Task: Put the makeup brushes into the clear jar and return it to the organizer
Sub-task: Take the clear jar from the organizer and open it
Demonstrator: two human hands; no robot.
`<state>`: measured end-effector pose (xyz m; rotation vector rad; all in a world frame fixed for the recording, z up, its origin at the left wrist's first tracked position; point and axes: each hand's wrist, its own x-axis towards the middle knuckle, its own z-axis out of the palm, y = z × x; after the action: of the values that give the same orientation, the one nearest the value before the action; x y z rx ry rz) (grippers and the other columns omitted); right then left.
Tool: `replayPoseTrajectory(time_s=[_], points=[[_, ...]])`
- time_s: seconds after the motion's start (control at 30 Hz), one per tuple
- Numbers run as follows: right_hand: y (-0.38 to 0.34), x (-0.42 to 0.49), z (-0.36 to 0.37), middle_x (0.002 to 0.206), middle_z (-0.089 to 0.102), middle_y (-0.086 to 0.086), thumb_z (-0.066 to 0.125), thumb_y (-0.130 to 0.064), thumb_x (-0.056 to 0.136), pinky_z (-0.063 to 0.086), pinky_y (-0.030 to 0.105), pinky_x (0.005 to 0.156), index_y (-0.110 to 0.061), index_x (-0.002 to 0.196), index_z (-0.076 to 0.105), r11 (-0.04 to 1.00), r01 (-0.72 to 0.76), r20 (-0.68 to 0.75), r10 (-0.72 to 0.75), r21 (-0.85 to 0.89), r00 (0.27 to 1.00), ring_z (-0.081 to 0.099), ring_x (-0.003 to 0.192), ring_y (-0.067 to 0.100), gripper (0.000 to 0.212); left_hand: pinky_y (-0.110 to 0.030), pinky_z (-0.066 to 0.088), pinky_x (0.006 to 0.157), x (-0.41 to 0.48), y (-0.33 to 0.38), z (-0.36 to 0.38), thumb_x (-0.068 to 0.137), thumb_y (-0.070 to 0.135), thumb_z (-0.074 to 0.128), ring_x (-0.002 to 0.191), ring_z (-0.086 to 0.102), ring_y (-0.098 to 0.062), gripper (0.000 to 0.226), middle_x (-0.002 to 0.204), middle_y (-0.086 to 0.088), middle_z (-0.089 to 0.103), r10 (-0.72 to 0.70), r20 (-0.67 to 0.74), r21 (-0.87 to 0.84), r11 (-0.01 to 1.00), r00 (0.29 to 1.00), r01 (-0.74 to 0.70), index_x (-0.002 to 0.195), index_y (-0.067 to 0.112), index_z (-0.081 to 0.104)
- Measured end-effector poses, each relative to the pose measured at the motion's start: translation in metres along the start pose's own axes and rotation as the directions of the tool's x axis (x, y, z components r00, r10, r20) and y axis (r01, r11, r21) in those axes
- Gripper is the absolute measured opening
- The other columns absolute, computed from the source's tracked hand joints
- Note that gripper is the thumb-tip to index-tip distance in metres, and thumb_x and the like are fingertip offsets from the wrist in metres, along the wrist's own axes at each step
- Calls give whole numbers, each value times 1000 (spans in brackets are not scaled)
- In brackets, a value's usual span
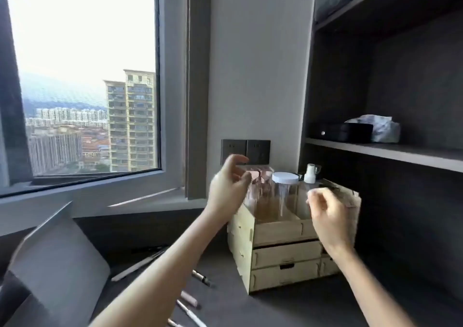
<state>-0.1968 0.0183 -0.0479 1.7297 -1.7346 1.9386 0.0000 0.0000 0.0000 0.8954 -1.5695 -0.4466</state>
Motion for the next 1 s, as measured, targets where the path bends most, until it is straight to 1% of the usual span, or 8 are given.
replayPoseTrajectory(time_s=[0.13, 0.27, 0.37, 0.57, 0.67, 0.83, 0.93, 1.0], points=[[23, 16, 26, 87, 70, 9, 56, -21, 90, 49, 38, 77, -10, 100, 61, 994, -60, 14, 61, -93, 998, 66, 87, 30, 15, -22, 49, 80, 12, -21, 48, 92, 10, 50, 95, 59, -13, 28, 95, 8, 61, -141, 189, -61, 986, 972, 155, 109, 30, 58], [42, 24, 45, 105, 69, 16, 58, -19, 89, 49, 40, 87, -5, 112, 58, 993, -17, 20, 19, -114, 1000, 62, 102, 33, 27, -40, 46, 100, 20, -45, 77, 91, 6, 45, 115, 55, -18, 48, 129, -2, 57, -195, 262, -80, 972, 945, 223, 133, 29, 48], [48, 26, 55, 106, 70, 15, 57, -16, 89, 44, 28, 80, -5, 115, 57, 994, 14, 24, -12, -112, 1000, 64, 101, 30, 28, -43, 42, 103, 23, -54, 90, 89, 5, 46, 119, 52, -19, 54, 138, -3, 51, -195, 249, -76, 973, 949, 219, 137, 30, 43], [47, 26, 67, 114, 65, 10, 64, -24, 84, 40, 21, 82, -8, 122, 54, 995, 27, 18, -26, -100, 1000, 61, 107, 25, 42, -40, 39, 106, 23, -56, 99, 79, 11, 43, 123, 47, -18, 64, 134, 0, 49, -181, 229, -48, 979, 956, 197, 141, 28, 40], [47, 25, 70, 119, 59, 8, 67, -35, 78, 48, 40, 94, -14, 129, 49, 999, 14, 39, -13, -45, 999, 58, 110, 25, 58, -36, 40, 105, 18, -49, 97, 82, -4, 42, 119, 46, -20, 63, 123, 0, 47, -188, 244, -95, 972, 951, 217, 136, 28, 46], [27, 24, 62, 117, 62, 4, 74, -31, 75, 49, 35, 89, -20, 131, 50, 998, 44, -99, -48, -46, 994, 62, 106, 23, 62, -32, 44, 100, 14, -32, 83, 77, 1, 45, 111, 53, -12, 67, 119, 2, 55, -136, 258, -228, 953, 957, 197, 121, 52, 43], [-1, 22, 53, 117, 59, 3, 73, -31, 77, 52, 38, 86, -20, 134, 47, 992, 124, -177, -119, 15, 977, 63, 102, 22, 63, -25, 46, 95, 14, -18, 65, 85, -10, 43, 108, 52, -8, 71, 118, 4, 54, -48, 246, -279, 953, 968, 118, 134, 41, 40], [-23, 16, 50, 116, 58, -1, 70, -39, 78, 55, 42, 82, -22, 134, 45, 985, 155, -187, -138, 79, 973, 63, 100, 17, 64, -19, 42, 95, 12, -10, 47, 87, -10, 44, 112, 51, -10, 69, 118, 2, 50, 37, 198, -270, 963, 979, 19, 132, 43, 39]])
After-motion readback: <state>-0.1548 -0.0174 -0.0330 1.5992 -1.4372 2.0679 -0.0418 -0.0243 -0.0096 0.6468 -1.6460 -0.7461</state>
